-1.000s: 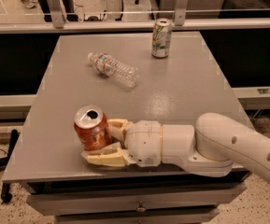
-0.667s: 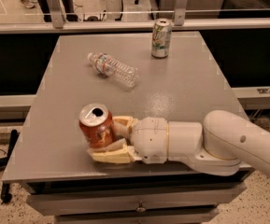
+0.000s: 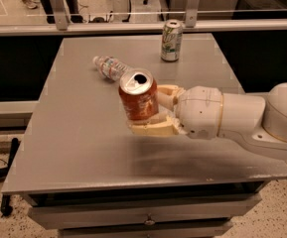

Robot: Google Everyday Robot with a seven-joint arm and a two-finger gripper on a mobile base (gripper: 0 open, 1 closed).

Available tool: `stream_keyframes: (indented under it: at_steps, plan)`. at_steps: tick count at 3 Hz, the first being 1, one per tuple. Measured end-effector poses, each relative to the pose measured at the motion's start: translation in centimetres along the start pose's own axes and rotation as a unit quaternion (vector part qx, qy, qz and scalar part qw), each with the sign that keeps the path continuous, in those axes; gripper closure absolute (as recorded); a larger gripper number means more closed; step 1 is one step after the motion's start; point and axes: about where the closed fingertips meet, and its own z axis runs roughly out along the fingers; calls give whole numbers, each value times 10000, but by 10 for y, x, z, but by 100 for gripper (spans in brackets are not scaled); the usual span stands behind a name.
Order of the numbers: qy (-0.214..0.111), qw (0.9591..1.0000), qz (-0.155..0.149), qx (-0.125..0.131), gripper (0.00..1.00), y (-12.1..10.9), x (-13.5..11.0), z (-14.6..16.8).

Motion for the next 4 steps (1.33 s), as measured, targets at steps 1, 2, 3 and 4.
stream_keyframes:
  at_steps: [1,2,3,4]
  plan:
    - [0,10000,-1,-1,100,0,0,0]
    - [354,9974,-586,-243,100,5,-4,5]
    - [948,9704,-2133,-613,100,-11,-16,10]
    - [1455,9130,-3756,-649,100,-43,-25,4]
